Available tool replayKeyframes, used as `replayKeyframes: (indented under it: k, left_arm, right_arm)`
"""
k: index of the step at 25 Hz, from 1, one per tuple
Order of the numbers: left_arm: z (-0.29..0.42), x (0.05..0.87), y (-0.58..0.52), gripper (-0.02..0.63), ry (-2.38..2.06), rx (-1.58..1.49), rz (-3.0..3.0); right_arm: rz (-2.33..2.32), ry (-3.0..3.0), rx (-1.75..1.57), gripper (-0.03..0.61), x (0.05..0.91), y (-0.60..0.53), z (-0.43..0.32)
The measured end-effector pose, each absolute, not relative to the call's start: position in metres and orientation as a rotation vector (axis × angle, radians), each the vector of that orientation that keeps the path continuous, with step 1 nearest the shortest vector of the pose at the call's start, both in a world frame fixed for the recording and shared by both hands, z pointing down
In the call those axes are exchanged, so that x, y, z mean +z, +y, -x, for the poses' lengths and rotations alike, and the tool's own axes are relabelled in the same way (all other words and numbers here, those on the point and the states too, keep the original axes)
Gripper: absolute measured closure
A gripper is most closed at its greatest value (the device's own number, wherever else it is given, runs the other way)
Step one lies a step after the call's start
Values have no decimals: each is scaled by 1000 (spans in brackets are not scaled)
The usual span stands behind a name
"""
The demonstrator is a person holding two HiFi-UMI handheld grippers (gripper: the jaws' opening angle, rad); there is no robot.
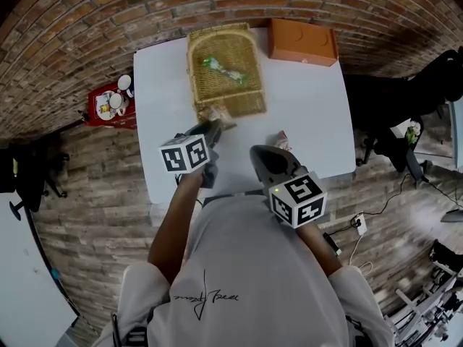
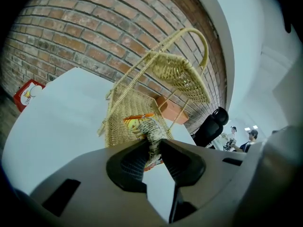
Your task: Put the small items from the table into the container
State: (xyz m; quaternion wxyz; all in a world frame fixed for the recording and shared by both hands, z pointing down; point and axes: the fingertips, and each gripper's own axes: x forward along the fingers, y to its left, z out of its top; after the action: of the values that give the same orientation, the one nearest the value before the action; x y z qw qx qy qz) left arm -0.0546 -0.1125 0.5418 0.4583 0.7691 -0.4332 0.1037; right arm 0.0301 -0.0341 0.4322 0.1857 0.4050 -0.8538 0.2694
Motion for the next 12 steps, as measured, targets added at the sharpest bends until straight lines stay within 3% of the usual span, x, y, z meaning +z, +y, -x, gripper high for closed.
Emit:
replayKeyframes:
  k: [12]
  left_arm:
    - [58,550,-133,520,-1194,313,-1943]
  right_arm:
    - [-1138,-2403,743,555,432,-34,-28]
